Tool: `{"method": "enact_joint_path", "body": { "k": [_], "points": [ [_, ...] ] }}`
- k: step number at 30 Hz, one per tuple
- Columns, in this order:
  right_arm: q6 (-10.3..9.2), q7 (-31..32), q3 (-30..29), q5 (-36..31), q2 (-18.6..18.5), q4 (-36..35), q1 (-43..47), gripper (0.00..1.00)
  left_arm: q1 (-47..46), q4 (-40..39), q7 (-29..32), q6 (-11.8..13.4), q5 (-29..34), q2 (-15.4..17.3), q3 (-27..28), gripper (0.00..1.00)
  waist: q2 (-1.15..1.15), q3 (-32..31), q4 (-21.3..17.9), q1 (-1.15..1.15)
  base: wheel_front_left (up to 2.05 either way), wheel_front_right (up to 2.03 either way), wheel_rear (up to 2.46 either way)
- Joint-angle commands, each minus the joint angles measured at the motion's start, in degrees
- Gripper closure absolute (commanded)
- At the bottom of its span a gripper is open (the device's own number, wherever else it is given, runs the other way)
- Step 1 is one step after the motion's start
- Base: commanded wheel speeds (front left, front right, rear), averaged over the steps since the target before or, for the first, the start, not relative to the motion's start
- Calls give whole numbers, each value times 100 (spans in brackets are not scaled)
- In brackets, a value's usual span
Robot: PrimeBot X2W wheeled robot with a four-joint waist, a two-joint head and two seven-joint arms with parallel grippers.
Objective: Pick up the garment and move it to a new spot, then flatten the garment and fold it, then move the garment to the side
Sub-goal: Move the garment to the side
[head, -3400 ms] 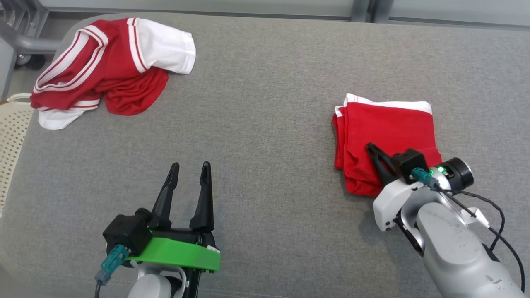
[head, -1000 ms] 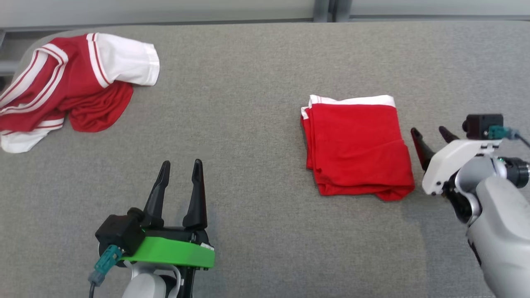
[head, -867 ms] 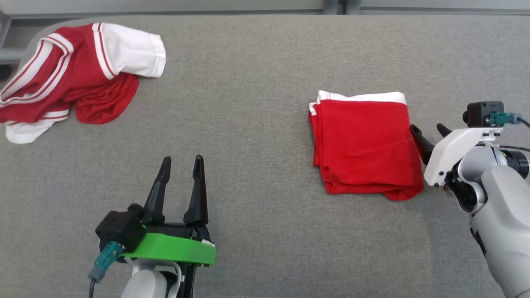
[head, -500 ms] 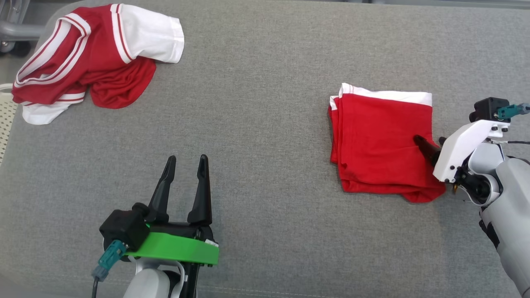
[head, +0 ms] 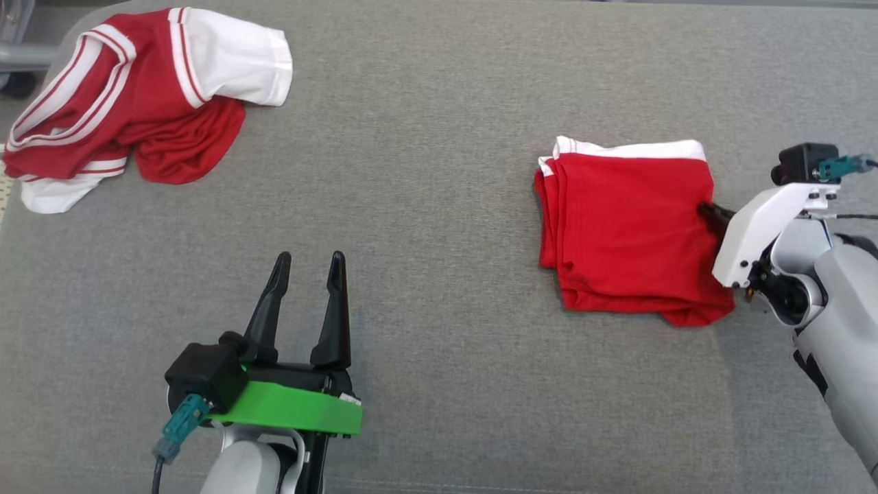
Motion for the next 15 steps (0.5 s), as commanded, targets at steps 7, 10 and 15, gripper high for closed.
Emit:
{"method": "enact_joint_path", "body": {
  "k": [7, 10, 15],
  "points": [
    [0, -345, 289, 7, -159, -13, -334, 100, -175, 3, 2, -86, 213, 13, 111, 0, 0, 67, -675, 0, 0, 0, 0],
    [0, -460, 391, 11, -228, -2, -458, 100, -229, 22, 3, -123, 288, 20, 125, 0, 0, 117, -993, 0, 0, 0, 0],
    [-1, -598, 519, -8, -375, 77, -703, 100, -323, 57, 3, -180, 366, 76, 101, 0, 0, 235, -1579, 0, 0, 0, 0]
  ]
}}
